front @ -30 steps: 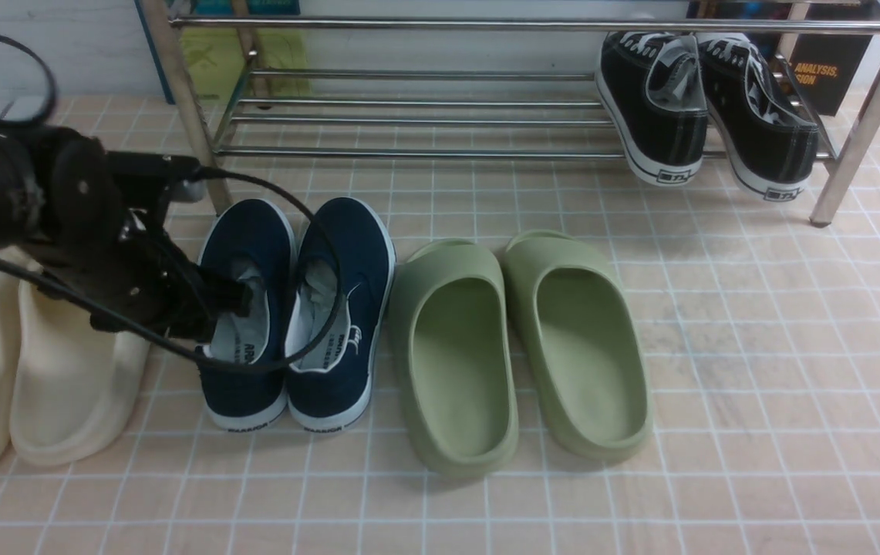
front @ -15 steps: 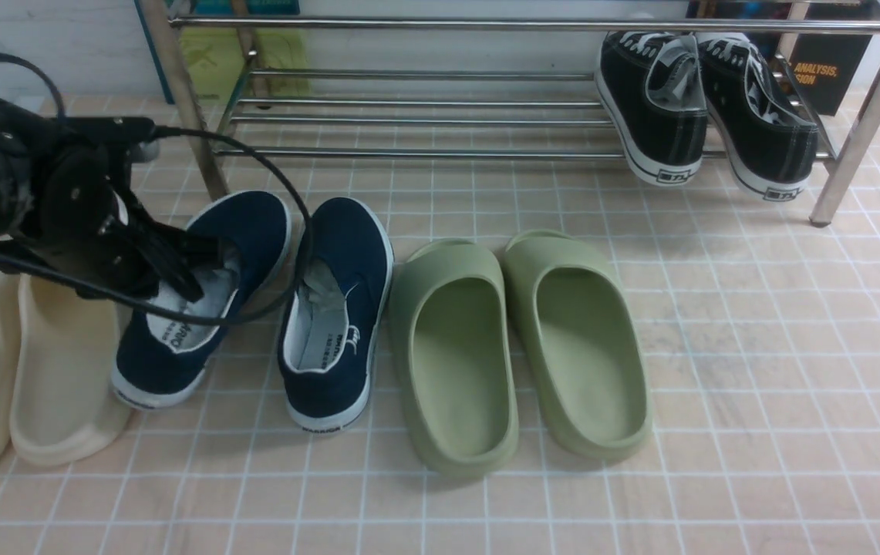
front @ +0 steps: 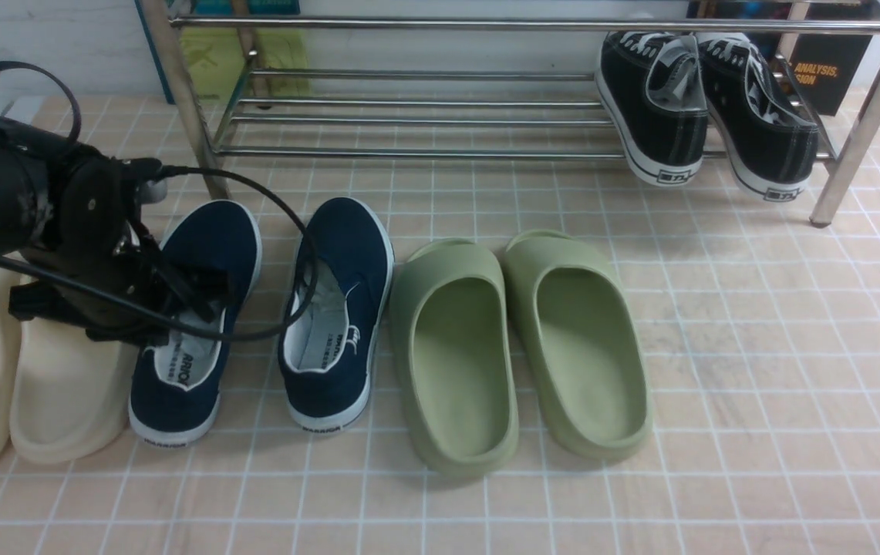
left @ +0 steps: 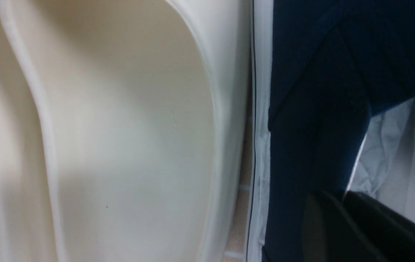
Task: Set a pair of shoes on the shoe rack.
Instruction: Use the left arm to grab the shoe closest to it
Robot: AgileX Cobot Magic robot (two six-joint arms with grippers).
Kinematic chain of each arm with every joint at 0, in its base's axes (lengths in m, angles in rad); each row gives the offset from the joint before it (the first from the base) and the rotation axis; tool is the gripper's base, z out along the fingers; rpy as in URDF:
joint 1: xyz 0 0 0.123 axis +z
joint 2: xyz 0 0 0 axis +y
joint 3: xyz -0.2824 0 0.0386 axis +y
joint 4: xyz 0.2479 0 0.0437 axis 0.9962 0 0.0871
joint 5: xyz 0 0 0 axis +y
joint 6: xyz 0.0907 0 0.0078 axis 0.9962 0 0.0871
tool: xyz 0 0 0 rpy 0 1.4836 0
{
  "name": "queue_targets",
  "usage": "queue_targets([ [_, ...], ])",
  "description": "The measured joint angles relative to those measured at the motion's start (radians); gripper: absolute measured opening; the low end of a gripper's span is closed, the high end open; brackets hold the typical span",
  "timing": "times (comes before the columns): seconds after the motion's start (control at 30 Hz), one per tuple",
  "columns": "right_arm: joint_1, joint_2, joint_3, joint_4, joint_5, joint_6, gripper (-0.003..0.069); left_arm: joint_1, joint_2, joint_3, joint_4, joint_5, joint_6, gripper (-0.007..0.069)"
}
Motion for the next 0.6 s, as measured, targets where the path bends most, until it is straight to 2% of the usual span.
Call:
queue_targets([
  [0.03, 0.000, 0.000, 0.000, 0.000, 0.000, 0.000, 0.0237, 0.000, 0.000, 0.000, 0.008, -0.020, 0.000, 0.0158],
  [0.07, 0.000, 0.000, 0.000, 0.000, 0.000, 0.000, 0.0237, 0.000, 0.000, 0.000, 0.010, -0.023, 0.000, 0.0167],
  [0.17, 0.000, 0.000, 0.000, 0.000, 0.000, -0.001, 0.0237, 0.001, 0.004, 0.000, 0.024, -0.055, -0.003, 0.0321],
  [0.27, 0.000, 0.000, 0.000, 0.000, 0.000, -0.001, 0.0237, 0.001, 0.022, 0.000, 0.047, -0.058, -0.003, 0.0367],
  [0.37, 0.000, 0.000, 0.000, 0.000, 0.000, -0.001, 0.0237, 0.001, 0.055, 0.000, 0.065, -0.052, -0.003, 0.0320],
  [0.47, 0.000, 0.000, 0.000, 0.000, 0.000, -0.001, 0.0237, 0.001, 0.085, 0.000, 0.095, -0.041, -0.003, 0.0167],
  [0.5, 0.000, 0.000, 0.000, 0.000, 0.000, -0.001, 0.0237, 0.001, 0.085, -0.001, 0.098, -0.038, -0.003, 0.0145],
  [0.53, 0.000, 0.000, 0.000, 0.000, 0.001, -0.001, 0.0237, 0.001, 0.078, -0.005, 0.098, -0.028, -0.003, 0.0077],
  [0.6, 0.000, 0.000, 0.000, 0.000, 0.001, -0.001, 0.0237, 0.001, 0.060, -0.016, 0.084, 0.003, 0.007, 0.0043],
])
